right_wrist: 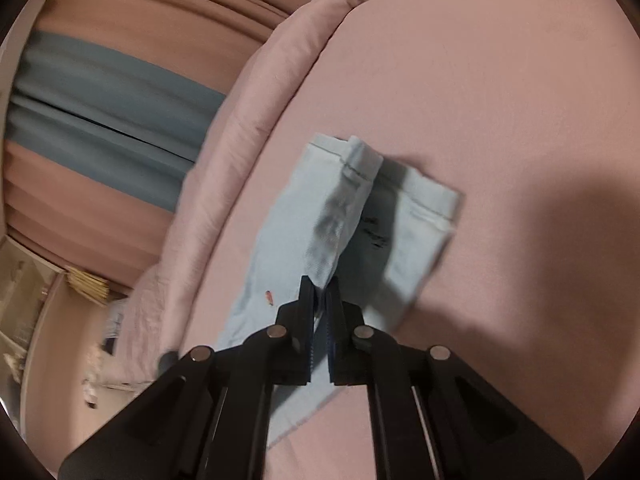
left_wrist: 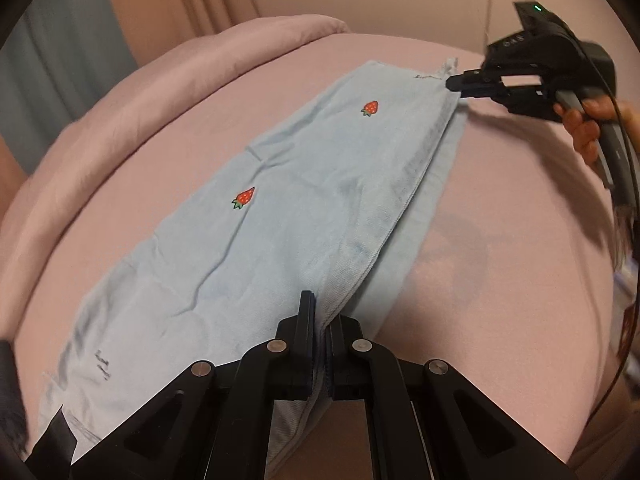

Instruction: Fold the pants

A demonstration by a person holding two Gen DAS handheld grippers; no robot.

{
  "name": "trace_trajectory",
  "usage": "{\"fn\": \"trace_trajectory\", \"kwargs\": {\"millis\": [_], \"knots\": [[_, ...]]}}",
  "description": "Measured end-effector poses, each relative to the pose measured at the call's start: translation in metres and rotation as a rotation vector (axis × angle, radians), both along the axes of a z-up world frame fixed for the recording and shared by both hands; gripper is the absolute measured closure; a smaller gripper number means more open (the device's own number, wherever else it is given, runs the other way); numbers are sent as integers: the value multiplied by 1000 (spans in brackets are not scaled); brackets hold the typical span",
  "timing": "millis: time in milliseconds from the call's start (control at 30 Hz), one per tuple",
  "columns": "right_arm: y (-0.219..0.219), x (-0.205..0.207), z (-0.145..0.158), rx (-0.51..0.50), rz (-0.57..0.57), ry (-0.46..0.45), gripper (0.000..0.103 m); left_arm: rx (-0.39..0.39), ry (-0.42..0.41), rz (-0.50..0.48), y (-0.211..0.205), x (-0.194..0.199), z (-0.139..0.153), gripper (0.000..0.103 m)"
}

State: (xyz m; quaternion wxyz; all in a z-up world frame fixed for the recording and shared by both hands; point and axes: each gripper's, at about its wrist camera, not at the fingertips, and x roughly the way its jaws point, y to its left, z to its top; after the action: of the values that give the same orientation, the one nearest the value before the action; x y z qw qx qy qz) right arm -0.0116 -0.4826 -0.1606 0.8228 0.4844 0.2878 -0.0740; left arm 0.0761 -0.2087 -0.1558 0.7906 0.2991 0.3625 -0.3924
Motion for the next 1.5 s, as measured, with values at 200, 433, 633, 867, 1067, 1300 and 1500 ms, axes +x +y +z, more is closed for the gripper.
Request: {"fn": "trace_trajectory", "kwargs": {"millis": [200,433,633,867,1067,1300,1500], "knots": [[-12,-15,-27,34,-38,55,97,30,-10,-10,-5,-1,-11,100],[-21,-12,-21,38,7,74,96,55,-18,17,0,5,-7,85],[-27,-41,25,-147,-73,80,57,-176,78,64,50,2,41,40],[1,9,55,-286,141,-19,69,-307,266,234,27,58,23,40],[-11,59,4,-409,193,199,103,-183,189,185,19,33,-17,40],[-29,60,29,-366,118,205,69,-224,228,307,108,47,13,40],[117,148,69,-346,611,30,57,-293,154,618,199,97,27,40]]}}
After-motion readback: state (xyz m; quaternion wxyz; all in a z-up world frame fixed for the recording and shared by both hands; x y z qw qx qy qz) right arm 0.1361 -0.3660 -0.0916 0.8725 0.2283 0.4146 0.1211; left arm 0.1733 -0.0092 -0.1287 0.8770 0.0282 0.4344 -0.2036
